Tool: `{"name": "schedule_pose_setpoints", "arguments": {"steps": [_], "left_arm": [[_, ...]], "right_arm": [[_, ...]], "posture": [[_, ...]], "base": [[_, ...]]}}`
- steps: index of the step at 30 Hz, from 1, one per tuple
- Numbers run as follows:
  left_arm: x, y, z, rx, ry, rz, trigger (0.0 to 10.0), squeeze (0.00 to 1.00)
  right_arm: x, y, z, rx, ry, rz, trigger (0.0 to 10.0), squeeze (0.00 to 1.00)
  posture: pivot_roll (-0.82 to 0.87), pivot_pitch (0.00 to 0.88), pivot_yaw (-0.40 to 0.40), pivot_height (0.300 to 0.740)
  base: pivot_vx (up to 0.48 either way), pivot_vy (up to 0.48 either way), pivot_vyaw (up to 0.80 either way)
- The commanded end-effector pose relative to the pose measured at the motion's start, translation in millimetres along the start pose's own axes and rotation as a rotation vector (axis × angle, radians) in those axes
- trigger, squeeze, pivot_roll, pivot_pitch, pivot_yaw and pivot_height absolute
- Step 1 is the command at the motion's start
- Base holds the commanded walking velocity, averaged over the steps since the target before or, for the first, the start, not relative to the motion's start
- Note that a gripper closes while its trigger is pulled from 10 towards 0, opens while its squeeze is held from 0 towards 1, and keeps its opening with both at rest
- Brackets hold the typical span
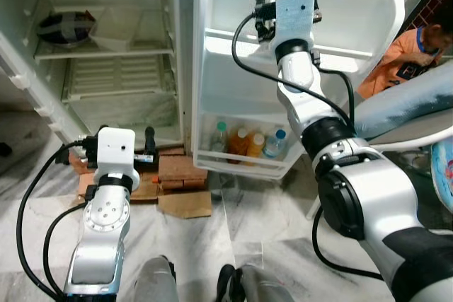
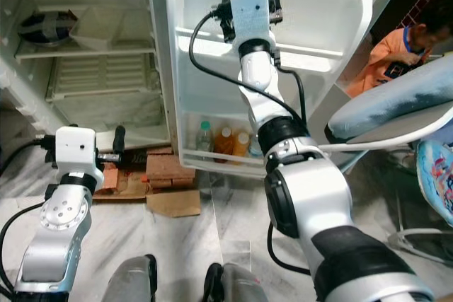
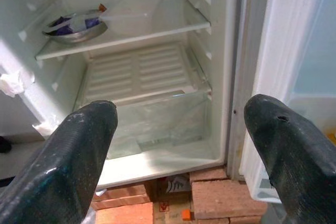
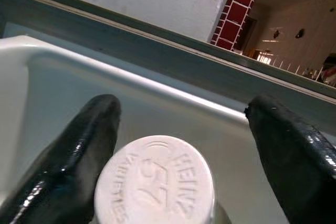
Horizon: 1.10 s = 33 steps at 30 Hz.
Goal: Restocking fridge
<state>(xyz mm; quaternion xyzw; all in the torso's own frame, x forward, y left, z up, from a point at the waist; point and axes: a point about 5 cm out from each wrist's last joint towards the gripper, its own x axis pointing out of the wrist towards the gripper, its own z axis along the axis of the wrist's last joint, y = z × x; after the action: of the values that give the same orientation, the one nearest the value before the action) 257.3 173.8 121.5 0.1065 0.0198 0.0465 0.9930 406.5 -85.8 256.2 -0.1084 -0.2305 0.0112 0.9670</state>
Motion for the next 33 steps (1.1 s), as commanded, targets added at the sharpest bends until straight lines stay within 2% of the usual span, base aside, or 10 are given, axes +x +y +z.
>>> {"name": "schedule_pose_setpoints", "arguments": {"steps": [1, 8, 17, 22, 26, 33], "left_arm": [[-0.4, -1.9, -3, 0.0, 0.01, 0.006, 10.0, 0.0], [0.6, -3.7, -5, -0.006, 0.008, 0.006, 10.0, 0.0], [3.4, -3.0, -4, -0.005, 0.0, 0.007, 10.0, 0.0], [4.0, -3.6, -3, -0.004, -0.005, 0.004, 10.0, 0.0], [5.0, -2.9, -3, -0.003, -0.006, 0.002, 10.0, 0.0], [6.6, -3.1, -2, -0.002, -0.011, 0.001, 10.0, 0.0]], "right_arm": [[4.6, -8.0, 4, 0.005, -0.011, -0.019, 10.0, 1.0], [6.2, -19.6, 8, -0.006, -0.05, -0.011, 10.0, 1.0], [3.4, -28.4, 1, -0.014, -0.039, -0.008, 10.0, 1.0], [1.2, -29.0, 2, 0.026, -0.063, 0.0, 10.0, 1.0], [-1.3, -30.8, -2, 0.023, -0.057, 0.002, 10.0, 1.0], [-2.5, -30.9, -2, 0.086, -0.06, 0.015, 10.0, 1.0]], "posture": [[0.24, 0.123, -0.152, 0.74], [0.23, 0.117, -0.152, 0.74], [0.23, 0.111, -0.148, 0.74], [0.24, 0.109, -0.142, 0.74], [0.23, 0.108, -0.141, 0.74], [0.24, 0.105, -0.141, 0.74]], "base": [[0.0, 0.0, 0.0], [0.0, 0.0, 0.0], [0.0, 0.0, 0.0], [0.0, 0.0, 0.0], [0.0, 0.0, 0.0], [0.0, 0.0, 0.0]]}}
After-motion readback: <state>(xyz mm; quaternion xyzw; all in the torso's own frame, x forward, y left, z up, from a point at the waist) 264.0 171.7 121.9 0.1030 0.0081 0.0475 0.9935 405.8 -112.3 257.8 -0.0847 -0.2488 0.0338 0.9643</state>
